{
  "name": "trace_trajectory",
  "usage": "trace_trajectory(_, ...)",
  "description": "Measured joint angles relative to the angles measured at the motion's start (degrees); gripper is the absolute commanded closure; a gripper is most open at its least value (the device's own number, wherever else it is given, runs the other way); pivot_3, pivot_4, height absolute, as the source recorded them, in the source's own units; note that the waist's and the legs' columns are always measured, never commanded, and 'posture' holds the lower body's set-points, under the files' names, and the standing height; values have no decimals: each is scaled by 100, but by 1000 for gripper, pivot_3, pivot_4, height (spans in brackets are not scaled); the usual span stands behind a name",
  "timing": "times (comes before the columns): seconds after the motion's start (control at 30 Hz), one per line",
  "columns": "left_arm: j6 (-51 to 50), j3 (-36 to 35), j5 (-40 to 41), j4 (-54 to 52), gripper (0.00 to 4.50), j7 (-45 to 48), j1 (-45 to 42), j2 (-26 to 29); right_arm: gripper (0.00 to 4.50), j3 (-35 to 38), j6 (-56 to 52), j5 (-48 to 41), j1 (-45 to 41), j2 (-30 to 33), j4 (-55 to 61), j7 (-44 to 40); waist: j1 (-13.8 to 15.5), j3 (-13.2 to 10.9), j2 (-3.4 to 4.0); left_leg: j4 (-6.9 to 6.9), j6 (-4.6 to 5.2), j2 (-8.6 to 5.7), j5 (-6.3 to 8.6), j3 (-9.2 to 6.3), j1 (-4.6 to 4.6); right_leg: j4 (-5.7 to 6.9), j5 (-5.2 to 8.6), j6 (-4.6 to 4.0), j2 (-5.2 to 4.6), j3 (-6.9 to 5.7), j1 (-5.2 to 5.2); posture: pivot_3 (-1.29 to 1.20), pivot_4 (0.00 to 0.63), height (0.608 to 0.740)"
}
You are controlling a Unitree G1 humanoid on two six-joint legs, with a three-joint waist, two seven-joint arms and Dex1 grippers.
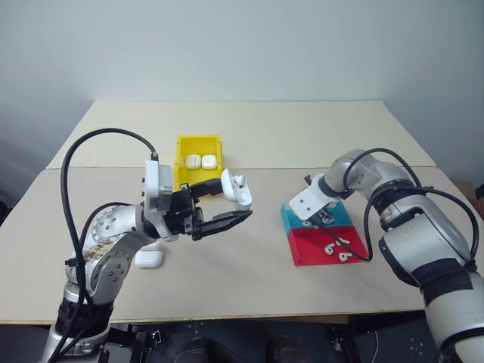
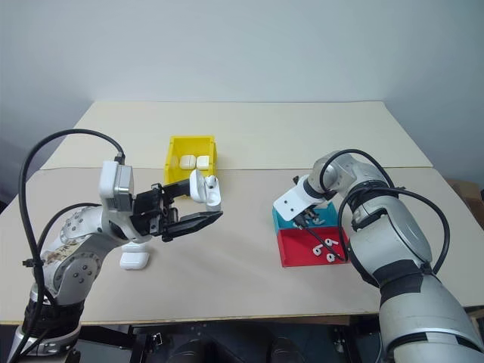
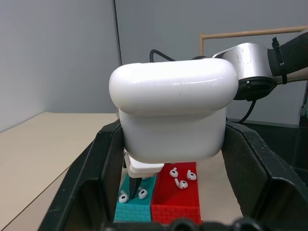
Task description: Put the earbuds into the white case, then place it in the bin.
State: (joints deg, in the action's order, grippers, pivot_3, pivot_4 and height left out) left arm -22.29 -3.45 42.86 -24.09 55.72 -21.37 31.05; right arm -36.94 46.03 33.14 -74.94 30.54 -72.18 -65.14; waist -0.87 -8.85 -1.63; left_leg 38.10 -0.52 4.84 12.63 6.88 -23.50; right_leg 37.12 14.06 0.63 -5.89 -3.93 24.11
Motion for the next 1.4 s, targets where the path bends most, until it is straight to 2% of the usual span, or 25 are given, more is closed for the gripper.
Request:
trace_trajectory(0.1, 0, 0, 0, 0, 1724, -2, 3, 3, 2664, 14, 0, -2, 4, -4, 0, -17, 0, 0, 0, 0, 0, 0, 0, 0, 0, 0, 0, 0, 0, 0, 0, 0, 150, 740)
trace_trajectory(0.13, 0, 0, 0, 0, 1724, -2, 7, 5, 3066, 23, 0, -3, 9, -6, 0, -34, 0, 0, 0, 0, -1, 0, 0, 1, 1, 0, 0, 0, 0, 0, 0, 0, 150, 740)
trace_trajectory(0.23, 1, 0, 0, 0, 1724, -1, 27, 9, 3851, 61, 1, -10, 36, -11, -1, -90, -2, 0, 0, 0, -1, 0, 0, 1, 3, 0, 0, 0, 0, 1, -3, 0, 150, 740)
trace_trajectory(0.5, 2, 0, -1, 3, 1724, 9, 25, 14, 3875, 270, -63, -98, 114, -11, 5, -152, -6, 0, 0, -4, -2, 0, -1, 1, 11, 0, 0, 0, 1, 1, -8, 0, 150, 740)
trace_trajectory(0.6, 8, 1, -1, 11, 1724, 29, 20, 14, 3875, 558, -366, -389, 200, -17, 5, -489, -3, 0, 0, -4, -2, 0, -1, 1, 7, 0, 0, -1, 0, 2, -4, 0, 150, 740)
trace_trajectory(0.77, 27, 12, -1, 198, 1724, 185, -186, 8, 3875, 1626, -1600, -1673, 287, 41, 649, -1497, -1, -6, 10, -4, -3, 0, -2, 1, -2, -1, -1, -1, 1, 1, 3, 0, 150, 740)
trace_trajectory(0.83, 46, 25, -1, 327, 1724, 269, -332, -3, 3875, 2147, -2589, -2397, 460, 197, 1606, -1909, 11, -8, 13, -5, -3, 0, -2, -1, -5, -1, -1, -1, 0, -2, 3, 0, 150, 740)
trace_trajectory(0.93, 86, 26, -2, 603, 1724, 418, -563, -32, 3875, 3031, -4823, -3731, 1261, 496, 3745, -2069, 90, -7, 12, -2, -1, -2, 0, -7, -14, -4, -1, -1, -3, -12, 1, 0, 150, 740)
trace_trajectory(1.03, 99, 44, -10, 923, 1724, 582, -749, -73, 3875, 4050, -7223, -5223, 2144, 490, 5546, -1416, 147, -8, 12, 5, 5, -4, 3, -7, -18, -1, -1, -1, -5, -12, 4, 0, 150, 740)
trace_trajectory(1.1, 116, 69, -37, 1095, 1724, 664, -854, -140, 3875, 4794, -8572, -6224, 2505, 271, 6477, -609, 158, -7, 13, 4, 31, -3, 18, -10, -17, 3, -2, -2, -3, -14, 4, 0, 150, 740)
trace_trajectory(1.2, 117, 146, -111, 1330, 1724, 760, -1031, -249, 3875, 5608, -9921, -7519, 2813, -132, 7738, 643, 137, -7, 13, -3, 37, -1, 21, -12, -13, 3, -2, -3, 2, -13, 4, 0, 150, 740)
trace_trajectory(1.27, 116, 184, -130, 1512, 1724, 809, -1180, -363, 3875, 6007, -10404, -8432, 3056, -616, 8531, 1537, 135, -7, 13, -7, 38, 0, 22, -12, -11, 2, -2, -3, 4, -10, 4, 0, 150, 740)
trace_trajectory(1.4, 116, 328, -232, 1737, 1724, 883, -1436, -571, 3875, 5996, -10699, -9558, 3529, -1231, 9592, 2847, 147, -7, 13, -8, 39, -4, 22, -12, -13, 0, -2, -2, 2, -10, 2, 0, 150, 740)
